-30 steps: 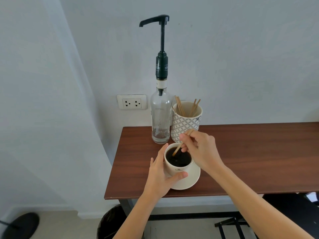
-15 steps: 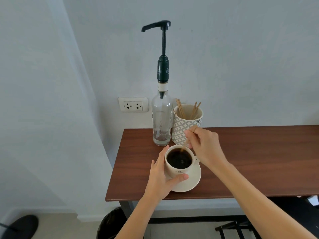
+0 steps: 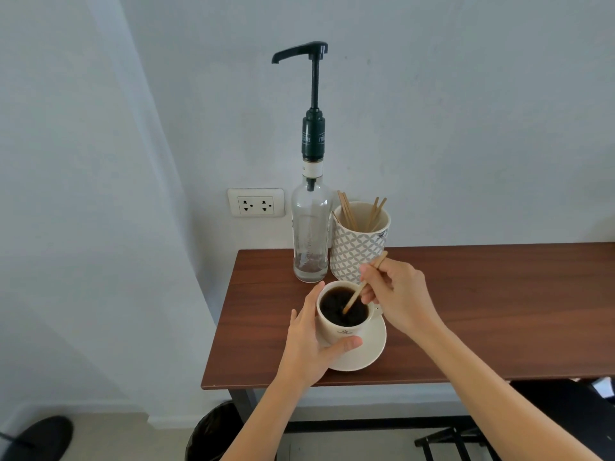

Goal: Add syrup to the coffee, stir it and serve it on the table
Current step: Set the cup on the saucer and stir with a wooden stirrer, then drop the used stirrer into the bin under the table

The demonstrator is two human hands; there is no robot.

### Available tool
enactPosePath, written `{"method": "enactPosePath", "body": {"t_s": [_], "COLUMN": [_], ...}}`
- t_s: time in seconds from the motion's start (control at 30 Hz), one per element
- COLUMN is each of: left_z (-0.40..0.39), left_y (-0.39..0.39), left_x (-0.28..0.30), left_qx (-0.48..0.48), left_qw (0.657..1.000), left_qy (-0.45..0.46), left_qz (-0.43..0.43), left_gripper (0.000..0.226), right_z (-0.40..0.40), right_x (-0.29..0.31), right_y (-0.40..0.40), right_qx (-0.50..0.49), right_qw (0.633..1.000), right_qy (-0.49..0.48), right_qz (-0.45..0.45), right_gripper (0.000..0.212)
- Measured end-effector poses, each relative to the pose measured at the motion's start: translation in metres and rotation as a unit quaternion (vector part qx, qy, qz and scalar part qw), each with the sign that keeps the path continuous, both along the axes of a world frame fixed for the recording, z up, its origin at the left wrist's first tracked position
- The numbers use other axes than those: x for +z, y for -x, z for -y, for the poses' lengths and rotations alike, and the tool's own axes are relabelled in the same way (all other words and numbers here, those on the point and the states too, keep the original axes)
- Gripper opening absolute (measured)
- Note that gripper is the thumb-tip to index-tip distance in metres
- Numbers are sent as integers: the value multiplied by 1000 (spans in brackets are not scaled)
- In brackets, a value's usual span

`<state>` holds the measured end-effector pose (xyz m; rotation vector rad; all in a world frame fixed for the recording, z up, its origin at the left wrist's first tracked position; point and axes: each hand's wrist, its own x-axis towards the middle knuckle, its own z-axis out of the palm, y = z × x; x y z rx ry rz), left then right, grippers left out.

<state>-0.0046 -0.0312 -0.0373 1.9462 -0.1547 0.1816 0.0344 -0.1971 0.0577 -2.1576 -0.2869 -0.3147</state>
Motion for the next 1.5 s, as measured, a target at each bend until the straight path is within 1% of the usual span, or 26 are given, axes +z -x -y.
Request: {"method": "enactPosePath", "body": {"t_s": [0.1,0.23,0.33,0.43,0.5,0.63,0.73,0.83,0.9,0.97,1.03,1.1,1.2,1.23,1.3,1.4,1.5], "left_z": [0,0,0,1,1,1,2,2,2,2,2,3,5,4,4,-7,-42], "left_y": [0,0,1,1,0,1,2,3,4,3,5,7,9,10,11,13,16], "left_x": [0,2,3,3,4,5,8,10,10,10,14,18,25,24,21,20,31], "left_qx": [-1,1,-4,1,2,4,9,10,13,16,21,26,28,24,15,14,8], "left_qw": [1000,1000,1000,1000,1000,1000,1000,1000,1000,1000,999,999,999,999,1000,1000,998], "left_qy": [1,-4,4,8,8,12,17,4,-5,-12,-22,-31,-42,-43,-24,25,-32], "left_qz": [-3,5,0,-3,-6,-7,-16,-20,-20,-22,-25,-27,-19,-12,5,6,59], "left_gripper": [94,91,91,93,92,95,99,103,106,108,107,105,106,107,104,100,91], "right_z": [-2,7,13,17,19,21,23,25,28,31,34,36,38,40,42,43,35], "right_x": [-3,4,11,19,22,24,24,23,21,19,16,15,14,13,12,20,32], "right_y": [-1,3,7,14,19,20,20,19,19,17,16,15,11,9,4,2,7], "right_qx": [-13,8,-5,1,-2,5,-23,-28,-52,-56,-58,-75,-95,-110,-142,-153,-140], "right_qw": [999,998,993,985,980,979,978,980,980,983,986,985,985,981,960,911,864], "right_qy": [14,23,11,13,5,4,-22,-31,-62,-72,-67,-89,-125,-152,-239,-371,-468], "right_qz": [40,53,121,170,201,205,206,195,181,161,144,128,68,43,-13,-92,-124], "right_gripper": [27,27,31,39,39,40,39,38,37,36,35,32,28,28,29,28,28]}}
